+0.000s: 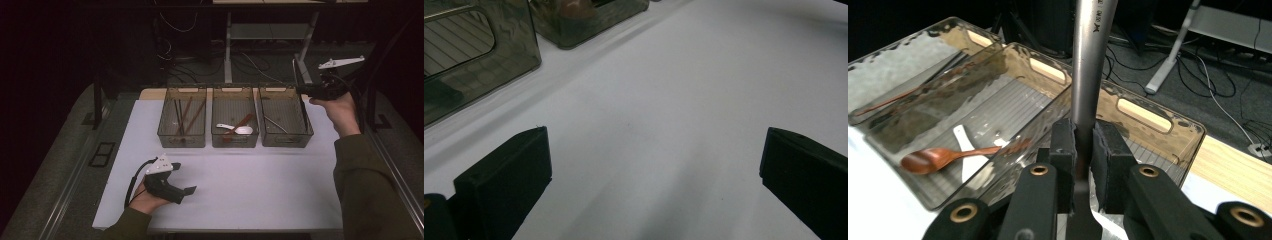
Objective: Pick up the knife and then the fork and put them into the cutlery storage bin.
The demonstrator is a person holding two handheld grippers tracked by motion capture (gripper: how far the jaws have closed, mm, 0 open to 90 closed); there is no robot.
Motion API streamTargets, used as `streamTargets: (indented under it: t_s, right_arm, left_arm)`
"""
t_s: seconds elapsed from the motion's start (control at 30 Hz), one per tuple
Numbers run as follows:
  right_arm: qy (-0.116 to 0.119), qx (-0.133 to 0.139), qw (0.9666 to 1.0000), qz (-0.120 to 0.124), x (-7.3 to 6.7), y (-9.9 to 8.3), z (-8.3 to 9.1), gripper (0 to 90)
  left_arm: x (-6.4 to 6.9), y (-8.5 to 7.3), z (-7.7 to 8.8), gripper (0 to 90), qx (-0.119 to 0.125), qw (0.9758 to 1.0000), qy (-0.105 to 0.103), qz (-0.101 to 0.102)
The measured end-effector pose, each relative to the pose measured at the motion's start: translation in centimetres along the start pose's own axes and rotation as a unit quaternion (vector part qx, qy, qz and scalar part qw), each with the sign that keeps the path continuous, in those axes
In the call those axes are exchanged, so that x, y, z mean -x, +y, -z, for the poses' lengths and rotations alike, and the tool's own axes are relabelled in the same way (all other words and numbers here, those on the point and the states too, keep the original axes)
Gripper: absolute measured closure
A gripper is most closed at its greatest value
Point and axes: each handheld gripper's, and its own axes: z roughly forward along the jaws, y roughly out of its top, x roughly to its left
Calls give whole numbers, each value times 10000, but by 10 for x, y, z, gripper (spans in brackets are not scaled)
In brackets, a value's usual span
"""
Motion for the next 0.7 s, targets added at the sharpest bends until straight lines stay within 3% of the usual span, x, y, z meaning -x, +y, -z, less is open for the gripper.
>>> streamTargets:
  t_s: [0.3, 0.7]
  right_arm:
    - [-265, -129, 9995, -74, 13, -7, -27, 800]
    - [-391, -440, 9982, -94, 22, -24, -59, 800]
  left_arm:
    - [0, 0, -1, 0, -17, 10000, -26, -13]
    - [0, 0, 0, 0, -5, 10000, -61, -29]
